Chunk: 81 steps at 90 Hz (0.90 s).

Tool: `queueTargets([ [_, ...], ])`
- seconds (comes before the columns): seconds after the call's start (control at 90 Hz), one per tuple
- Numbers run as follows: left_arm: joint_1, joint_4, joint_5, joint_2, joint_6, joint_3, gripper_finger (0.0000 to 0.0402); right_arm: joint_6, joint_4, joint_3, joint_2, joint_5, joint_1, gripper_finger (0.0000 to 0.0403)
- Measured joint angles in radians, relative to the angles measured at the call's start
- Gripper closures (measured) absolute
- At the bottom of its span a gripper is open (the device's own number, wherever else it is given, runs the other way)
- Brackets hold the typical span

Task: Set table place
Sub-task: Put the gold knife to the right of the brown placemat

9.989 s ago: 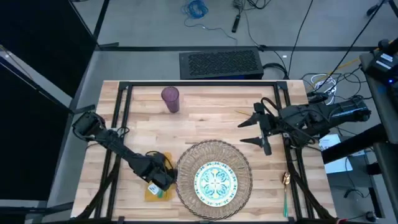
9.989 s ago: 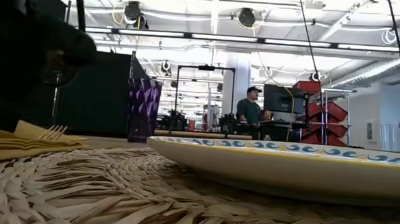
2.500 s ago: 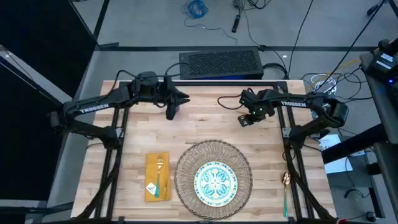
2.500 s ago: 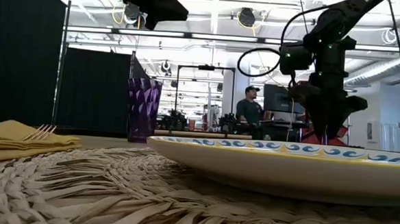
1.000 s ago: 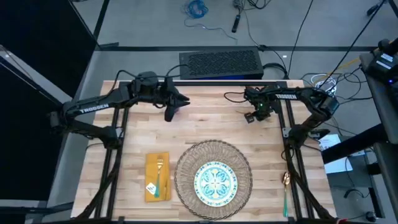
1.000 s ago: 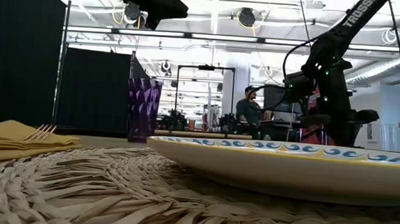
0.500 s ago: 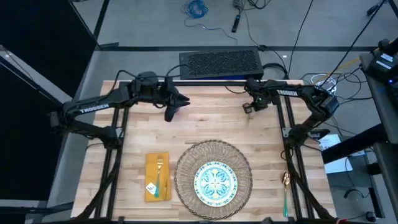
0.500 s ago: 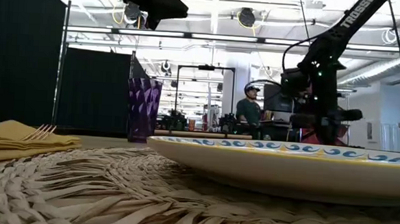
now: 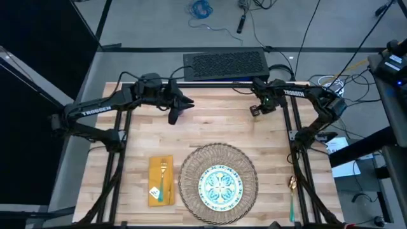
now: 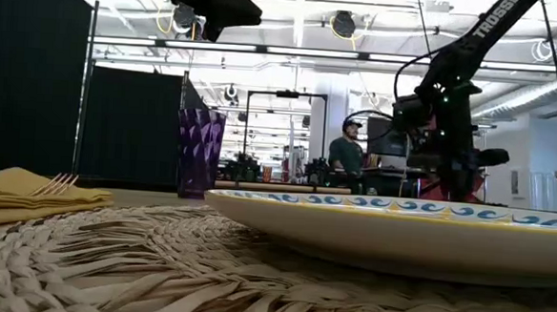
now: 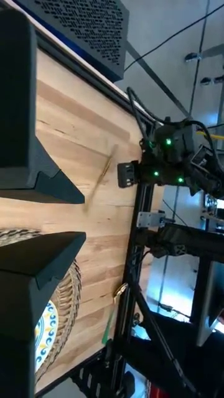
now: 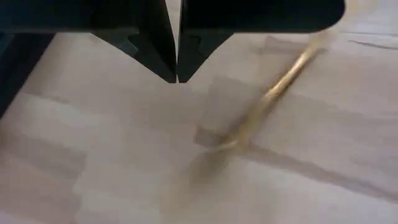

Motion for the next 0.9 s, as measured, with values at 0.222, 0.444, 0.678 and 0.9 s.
queueTargets([
  [0.222, 0.0, -0.024, 0.0, 0.0, 0.003, 0.0, 0.0333, 0.021, 0.003, 0.0, 0.05, -0.038, 0.071, 0.0403],
  [0.444, 0.0, -0.024, 0.0, 0.0, 0.011, 0.0, 0.0333, 0.038, 0.006, 0.001, 0.057, -0.034, 0.101, 0.0403],
  [0.678, 0.0, -0.05, 0.006, 0.0, 0.011, 0.0, 0.0333, 0.029, -0.039, 0.002, 0.059, -0.056, 0.102, 0.0403],
  [0.9, 0.0, -0.049, 0.009, 0.0, 0.02, 0.0, 0.0333, 0.048, -0.165, -0.002, 0.049, -0.081, 0.168, 0.0403],
])
